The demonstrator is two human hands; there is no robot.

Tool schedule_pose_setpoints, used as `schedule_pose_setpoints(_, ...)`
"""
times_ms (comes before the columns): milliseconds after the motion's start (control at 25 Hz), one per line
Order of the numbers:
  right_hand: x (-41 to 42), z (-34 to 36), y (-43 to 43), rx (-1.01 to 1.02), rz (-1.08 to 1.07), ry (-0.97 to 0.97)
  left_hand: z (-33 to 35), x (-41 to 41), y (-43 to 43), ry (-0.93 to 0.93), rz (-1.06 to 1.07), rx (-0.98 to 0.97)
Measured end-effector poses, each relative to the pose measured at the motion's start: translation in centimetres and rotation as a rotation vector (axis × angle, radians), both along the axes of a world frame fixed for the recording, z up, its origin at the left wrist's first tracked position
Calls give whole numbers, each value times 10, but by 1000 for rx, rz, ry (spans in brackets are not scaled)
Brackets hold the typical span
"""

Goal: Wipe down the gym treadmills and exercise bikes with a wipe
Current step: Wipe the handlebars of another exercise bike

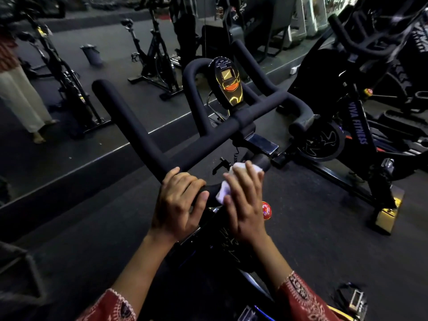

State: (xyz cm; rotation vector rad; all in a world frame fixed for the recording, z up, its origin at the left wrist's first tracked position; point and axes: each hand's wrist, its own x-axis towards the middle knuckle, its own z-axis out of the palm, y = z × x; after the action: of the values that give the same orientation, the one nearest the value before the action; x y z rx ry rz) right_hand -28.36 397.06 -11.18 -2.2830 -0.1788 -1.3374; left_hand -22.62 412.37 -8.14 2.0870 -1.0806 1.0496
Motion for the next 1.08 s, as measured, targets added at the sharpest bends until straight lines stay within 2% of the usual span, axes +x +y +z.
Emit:
schedule_pose_setpoints(80, -1, -4, -11, -176, 16, -21, -1, 0, -1, 4, 1, -3)
schedule_pose_setpoints(120, 3, -2, -21, -171, 11, -21, -1, 0, -1, 8, 1, -6)
schedule_pose_setpoints(160, 8, 2, -30, -77, -4, -16, -1, -1, -2, 13, -1, -10)
schedule_pose_setpoints(240, 13, 8, -36, 245, -28, -6, 0, -1, -2, 15, -9, -21)
schedule_pose_setpoints(280, 12, 9, -30, 348, -20, 9, 0, -1, -2, 11, -9, -24)
schedule_pose_setpoints(320, 10, 7, -18, 361, -11, 32, -1, -1, -2, 5, -6, -24)
schedule_pose_setpoints(360, 7, 1, -5, 286, 1, 51, -2, -1, -2, -1, -2, -23)
schedule_pose_setpoints(480, -3, -16, 0, -144, 27, 5, -2, 0, -2, -4, -3, -18)
schedule_pose_setpoints(520, 0, -15, -10, -196, 30, -17, -3, 0, -1, -2, -2, -17)
schedule_pose_setpoints(560, 5, -12, -21, -149, 28, -20, -3, 1, -1, -1, -3, -16)
schedule_pose_setpoints(680, 14, 4, -37, 352, 6, -8, -1, 0, 0, 5, -10, -17)
schedule_pose_setpoints(720, 13, 7, -29, 419, -6, 5, -2, -1, -1, 6, -7, -15)
schedule_pose_setpoints(760, 11, 7, -16, 377, -27, 23, -2, 0, 0, 7, -5, -11)
schedule_pose_setpoints(800, 9, 4, 0, 247, -47, 35, -3, 1, 0, 6, -10, -3)
schedule_pose_setpoints(880, 2, -3, 15, -126, -40, -7, -2, 3, 4, 1, -43, 21)
schedule_pose_setpoints(960, 2, 1, -5, -385, -17, -43, -3, 5, 10, 0, -74, 44)
schedule_pose_setpoints(1000, 4, 4, -20, -419, -20, -42, -3, 5, 15, 9, -75, 48)
schedule_pose_setpoints(1080, 2, 10, -41, -310, -37, 5, -4, 7, 23, 41, -56, 36)
